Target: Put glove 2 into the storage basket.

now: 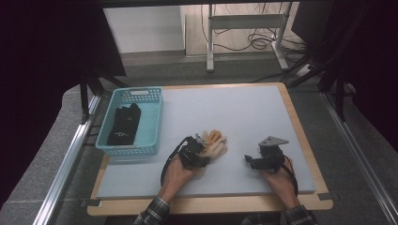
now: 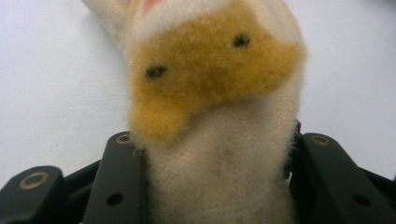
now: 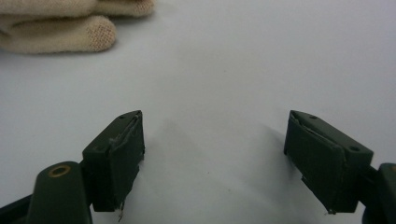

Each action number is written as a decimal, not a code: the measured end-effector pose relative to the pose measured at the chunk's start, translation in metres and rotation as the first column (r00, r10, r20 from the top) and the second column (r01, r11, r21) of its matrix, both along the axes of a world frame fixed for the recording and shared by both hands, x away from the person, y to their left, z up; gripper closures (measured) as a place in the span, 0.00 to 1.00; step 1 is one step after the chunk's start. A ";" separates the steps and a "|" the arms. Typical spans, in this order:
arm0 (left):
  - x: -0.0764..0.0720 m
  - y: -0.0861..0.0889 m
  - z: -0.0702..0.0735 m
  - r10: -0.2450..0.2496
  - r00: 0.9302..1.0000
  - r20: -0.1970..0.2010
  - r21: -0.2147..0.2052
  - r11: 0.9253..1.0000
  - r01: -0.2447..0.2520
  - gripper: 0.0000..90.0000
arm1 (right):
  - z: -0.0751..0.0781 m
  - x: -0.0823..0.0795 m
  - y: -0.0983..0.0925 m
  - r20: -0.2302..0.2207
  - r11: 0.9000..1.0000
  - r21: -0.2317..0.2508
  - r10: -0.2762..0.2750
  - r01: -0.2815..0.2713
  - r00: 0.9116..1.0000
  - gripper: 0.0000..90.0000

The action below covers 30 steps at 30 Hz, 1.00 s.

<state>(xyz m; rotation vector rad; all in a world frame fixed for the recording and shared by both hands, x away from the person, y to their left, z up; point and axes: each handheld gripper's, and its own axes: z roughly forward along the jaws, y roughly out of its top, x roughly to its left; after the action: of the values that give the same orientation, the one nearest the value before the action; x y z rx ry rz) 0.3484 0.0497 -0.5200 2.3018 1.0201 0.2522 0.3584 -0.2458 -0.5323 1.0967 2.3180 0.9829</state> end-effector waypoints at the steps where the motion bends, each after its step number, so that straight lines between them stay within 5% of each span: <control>1: 0.000 0.001 0.001 -0.002 1.000 0.002 -0.008 1.000 0.002 0.60 | 0.000 0.000 0.000 -0.001 1.000 0.000 0.000 0.000 1.000 0.22; 30: 0.015 0.039 0.055 0.103 0.993 0.060 -0.046 0.994 -0.100 0.60 | 0.000 0.000 0.000 0.001 1.000 -0.001 0.003 -0.003 1.000 0.22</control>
<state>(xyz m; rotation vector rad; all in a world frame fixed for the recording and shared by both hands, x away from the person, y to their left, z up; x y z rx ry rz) 0.3636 0.0884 -0.4647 2.1932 1.1017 0.3385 0.3585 -0.2460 -0.5324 1.0920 2.3197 0.9832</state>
